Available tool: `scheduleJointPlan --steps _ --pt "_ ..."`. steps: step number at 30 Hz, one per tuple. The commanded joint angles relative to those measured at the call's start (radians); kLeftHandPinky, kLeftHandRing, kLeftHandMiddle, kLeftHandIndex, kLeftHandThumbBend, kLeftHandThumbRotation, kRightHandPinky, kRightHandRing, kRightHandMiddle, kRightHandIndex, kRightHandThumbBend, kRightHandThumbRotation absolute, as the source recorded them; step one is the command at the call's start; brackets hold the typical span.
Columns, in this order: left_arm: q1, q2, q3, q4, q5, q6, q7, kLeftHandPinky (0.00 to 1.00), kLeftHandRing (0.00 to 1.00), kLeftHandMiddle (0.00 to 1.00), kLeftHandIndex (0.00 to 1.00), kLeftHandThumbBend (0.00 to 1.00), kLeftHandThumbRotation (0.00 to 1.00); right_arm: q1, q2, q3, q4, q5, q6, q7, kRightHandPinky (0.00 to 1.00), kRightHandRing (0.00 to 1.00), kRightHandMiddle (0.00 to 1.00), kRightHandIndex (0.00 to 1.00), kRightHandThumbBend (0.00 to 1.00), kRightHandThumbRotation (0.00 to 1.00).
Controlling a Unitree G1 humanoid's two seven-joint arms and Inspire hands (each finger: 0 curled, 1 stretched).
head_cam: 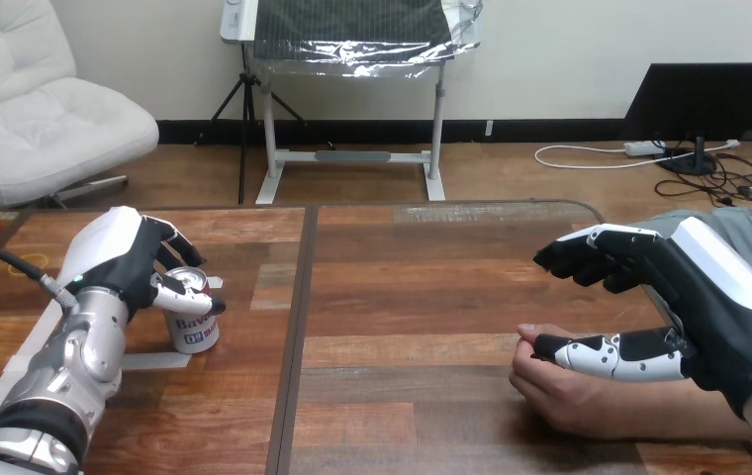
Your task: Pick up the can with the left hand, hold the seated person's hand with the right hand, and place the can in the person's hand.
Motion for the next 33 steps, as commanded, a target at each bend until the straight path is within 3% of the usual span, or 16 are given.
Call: scheduleJointPlan --steps 1,21,33 --pt "-0.045 -0.002 -0.009 -0.042 0.008 -0.022 0.014 0.4 0.47 0.53 0.54 0.68 0.0 -0.058 -0.021 -0.011 -0.022 -0.005 -0.006 -0.004 0.76 0.76 0.74 0.71 0.65 0.0" --pt "-0.044 -0.003 -0.004 -0.041 0.005 -0.02 0.003 0.39 0.47 0.53 0.54 0.67 0.0 -0.058 -0.021 -0.011 -0.026 -0.008 0.0 -0.003 0.76 0.76 0.74 0.71 0.65 0.0" --pt "-0.05 0.004 -0.021 -0.036 0.023 -0.014 -0.022 0.37 0.43 0.49 0.52 0.7 0.0 -0.058 -0.026 -0.006 -0.023 -0.019 -0.008 -0.004 0.76 0.75 0.73 0.71 0.66 0.0"
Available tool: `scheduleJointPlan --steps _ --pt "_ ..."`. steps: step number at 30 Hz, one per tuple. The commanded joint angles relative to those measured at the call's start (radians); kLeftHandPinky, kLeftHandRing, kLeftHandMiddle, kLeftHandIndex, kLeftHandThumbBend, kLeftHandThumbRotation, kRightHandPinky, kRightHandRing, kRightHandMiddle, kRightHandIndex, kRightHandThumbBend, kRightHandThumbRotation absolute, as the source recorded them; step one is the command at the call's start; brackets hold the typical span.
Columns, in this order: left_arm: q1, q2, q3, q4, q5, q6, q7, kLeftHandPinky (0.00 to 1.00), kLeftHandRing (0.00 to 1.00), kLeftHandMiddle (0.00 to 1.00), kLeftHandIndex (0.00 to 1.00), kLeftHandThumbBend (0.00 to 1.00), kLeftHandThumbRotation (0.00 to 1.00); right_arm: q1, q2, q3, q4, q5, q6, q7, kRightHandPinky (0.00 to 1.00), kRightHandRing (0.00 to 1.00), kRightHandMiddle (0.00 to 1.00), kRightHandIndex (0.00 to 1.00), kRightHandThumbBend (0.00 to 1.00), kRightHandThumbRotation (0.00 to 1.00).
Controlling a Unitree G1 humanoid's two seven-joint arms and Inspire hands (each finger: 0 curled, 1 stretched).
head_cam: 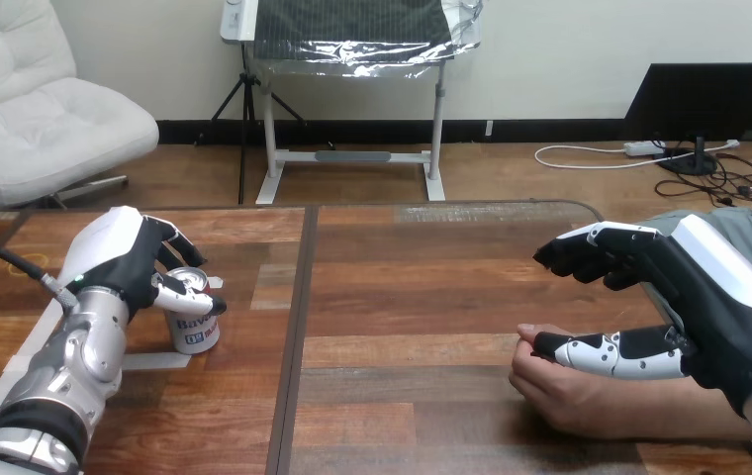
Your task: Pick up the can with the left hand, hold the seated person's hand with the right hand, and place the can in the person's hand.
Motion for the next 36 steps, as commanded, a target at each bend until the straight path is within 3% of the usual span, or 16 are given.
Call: scheduleJointPlan --steps 1,12,19,36 --pt "-0.052 0.004 -0.023 -0.032 0.017 -0.006 -0.028 0.37 0.43 0.49 0.52 0.7 0.0 -0.054 -0.027 -0.006 -0.023 -0.014 -0.01 -0.004 0.75 0.75 0.73 0.71 0.66 0.0" --pt "-0.071 0.008 -0.045 -0.031 0.04 0.05 -0.118 0.51 0.55 0.59 0.61 0.77 0.0 -0.052 -0.023 -0.009 -0.022 -0.01 -0.012 -0.002 0.75 0.74 0.73 0.71 0.66 0.0" --pt "-0.077 0.007 -0.053 -0.041 0.051 0.076 -0.147 0.55 0.59 0.64 0.66 0.82 0.04 -0.05 -0.028 -0.008 -0.022 -0.016 -0.01 0.001 0.74 0.73 0.72 0.7 0.66 0.0" --pt "-0.081 0.003 -0.062 -0.037 0.054 0.089 -0.153 0.56 0.6 0.65 0.68 0.87 0.14 -0.049 -0.027 -0.013 -0.019 -0.004 -0.016 0.0 0.74 0.74 0.73 0.71 0.66 0.0"
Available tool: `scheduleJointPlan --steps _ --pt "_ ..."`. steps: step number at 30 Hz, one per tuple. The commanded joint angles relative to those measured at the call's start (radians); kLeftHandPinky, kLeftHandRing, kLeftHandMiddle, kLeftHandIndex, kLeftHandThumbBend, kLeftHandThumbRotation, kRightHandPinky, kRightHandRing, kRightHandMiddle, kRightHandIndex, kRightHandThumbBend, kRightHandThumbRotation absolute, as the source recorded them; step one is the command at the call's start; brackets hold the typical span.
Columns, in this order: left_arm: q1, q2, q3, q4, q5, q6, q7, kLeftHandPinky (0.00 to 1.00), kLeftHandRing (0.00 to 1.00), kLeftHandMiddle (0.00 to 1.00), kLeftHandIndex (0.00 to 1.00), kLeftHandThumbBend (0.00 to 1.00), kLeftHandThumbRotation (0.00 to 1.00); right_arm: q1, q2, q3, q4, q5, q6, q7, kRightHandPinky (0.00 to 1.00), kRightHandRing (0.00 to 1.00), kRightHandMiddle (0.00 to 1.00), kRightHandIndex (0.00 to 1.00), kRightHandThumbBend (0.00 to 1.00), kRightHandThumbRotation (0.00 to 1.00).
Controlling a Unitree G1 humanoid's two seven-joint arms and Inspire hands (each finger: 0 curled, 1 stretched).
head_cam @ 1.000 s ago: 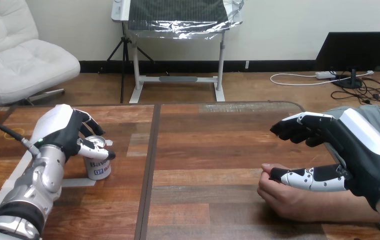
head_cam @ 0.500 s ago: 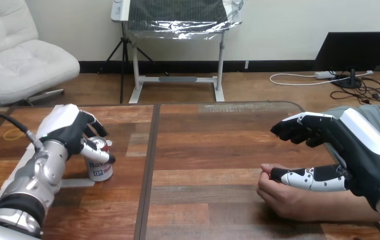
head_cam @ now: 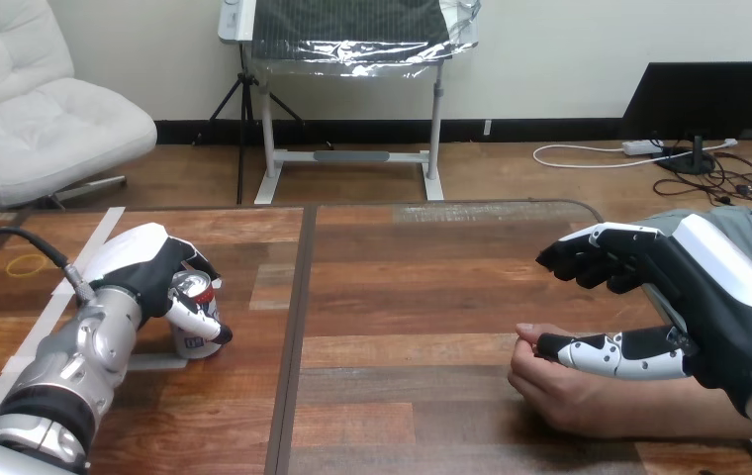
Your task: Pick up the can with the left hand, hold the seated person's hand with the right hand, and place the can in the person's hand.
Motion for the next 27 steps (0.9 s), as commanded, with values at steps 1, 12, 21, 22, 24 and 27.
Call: scheduleJointPlan --steps 1,12,21,22,24,27 --pt "-0.05 0.006 -0.004 -0.026 0.001 0.008 0.004 0.56 0.6 0.65 0.68 0.87 0.15 -0.049 -0.014 -0.013 -0.019 0.006 -0.014 -0.004 0.74 0.74 0.73 0.71 0.66 0.0" --pt "-0.054 0.007 -0.016 -0.027 0.014 0.015 -0.007 0.57 0.61 0.67 0.69 0.87 0.18 -0.047 -0.021 -0.014 -0.021 0.006 -0.011 0.0 0.73 0.74 0.73 0.71 0.66 0.0" --pt "-0.054 0.009 -0.024 -0.033 0.024 0.017 -0.014 0.57 0.61 0.67 0.69 0.88 0.2 -0.047 -0.02 -0.014 -0.019 0.004 -0.015 -0.002 0.73 0.74 0.73 0.71 0.67 0.0" --pt "-0.055 0.009 -0.023 -0.032 0.024 0.018 -0.016 0.57 0.61 0.67 0.69 0.88 0.2 -0.048 -0.02 -0.014 -0.02 0.004 -0.013 -0.001 0.73 0.74 0.73 0.71 0.67 0.0" --pt "-0.055 0.008 -0.023 -0.031 0.023 0.022 -0.017 0.57 0.62 0.67 0.69 0.88 0.2 -0.048 -0.018 -0.014 -0.021 0.006 -0.01 0.0 0.73 0.74 0.73 0.71 0.67 0.0" --pt "-0.056 0.005 -0.022 -0.029 0.022 0.031 -0.017 0.58 0.62 0.67 0.69 0.88 0.18 -0.047 -0.016 -0.016 -0.019 0.011 -0.013 -0.001 0.73 0.74 0.73 0.71 0.66 0.0"
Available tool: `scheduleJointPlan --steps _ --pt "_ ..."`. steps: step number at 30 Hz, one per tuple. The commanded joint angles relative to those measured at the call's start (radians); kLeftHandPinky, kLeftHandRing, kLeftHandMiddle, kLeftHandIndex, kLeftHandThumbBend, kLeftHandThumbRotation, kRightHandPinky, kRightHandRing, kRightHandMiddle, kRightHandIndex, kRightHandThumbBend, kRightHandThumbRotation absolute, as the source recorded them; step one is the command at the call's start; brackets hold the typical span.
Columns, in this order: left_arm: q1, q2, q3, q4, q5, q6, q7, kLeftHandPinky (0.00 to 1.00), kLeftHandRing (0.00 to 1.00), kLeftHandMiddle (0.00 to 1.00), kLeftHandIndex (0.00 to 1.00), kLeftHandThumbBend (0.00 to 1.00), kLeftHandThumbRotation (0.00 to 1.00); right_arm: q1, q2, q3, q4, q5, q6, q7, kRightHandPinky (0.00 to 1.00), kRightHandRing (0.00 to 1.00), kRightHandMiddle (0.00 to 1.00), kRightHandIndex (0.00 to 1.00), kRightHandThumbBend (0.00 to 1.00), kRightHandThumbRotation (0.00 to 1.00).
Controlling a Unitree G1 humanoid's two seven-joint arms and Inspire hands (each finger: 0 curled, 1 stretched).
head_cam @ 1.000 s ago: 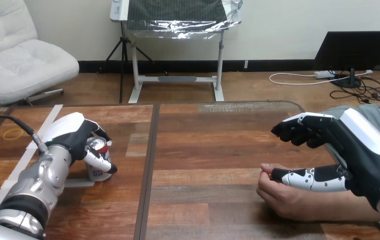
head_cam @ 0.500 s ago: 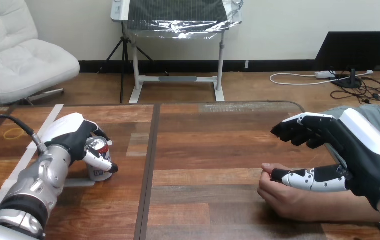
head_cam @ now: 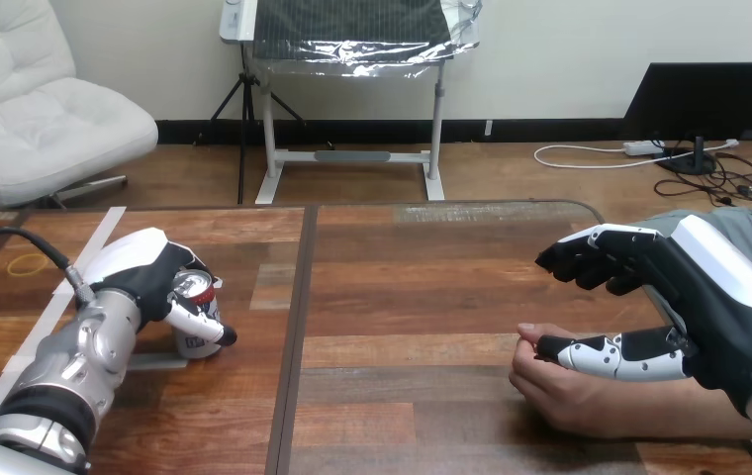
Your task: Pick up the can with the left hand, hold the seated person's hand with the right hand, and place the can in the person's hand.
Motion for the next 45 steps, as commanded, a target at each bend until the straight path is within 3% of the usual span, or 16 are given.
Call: scheduleJointPlan --steps 1,14,26,45 --pt "-0.057 0.003 -0.012 -0.029 0.01 0.016 0.004 0.57 0.61 0.67 0.69 0.87 0.18 -0.047 -0.009 -0.016 -0.019 0.011 -0.014 -0.007 0.73 0.74 0.73 0.71 0.66 0.0" --pt "-0.043 0.003 -0.008 -0.03 -0.001 -0.007 0.051 0.48 0.52 0.58 0.61 0.81 0.03 -0.046 -0.013 -0.016 -0.017 0.014 -0.016 -0.008 0.73 0.74 0.73 0.71 0.66 0.0" --pt "-0.027 0.006 0.001 -0.033 -0.015 -0.048 0.096 0.36 0.42 0.5 0.52 0.73 0.0 -0.047 -0.011 -0.02 -0.018 0.029 -0.013 -0.007 0.73 0.74 0.74 0.71 0.66 0.0" --pt "-0.014 0.008 -0.005 -0.033 -0.008 -0.08 0.143 0.37 0.44 0.51 0.52 0.72 0.0 -0.046 -0.017 -0.015 -0.023 0.015 -0.001 -0.005 0.74 0.74 0.74 0.71 0.66 0.0"
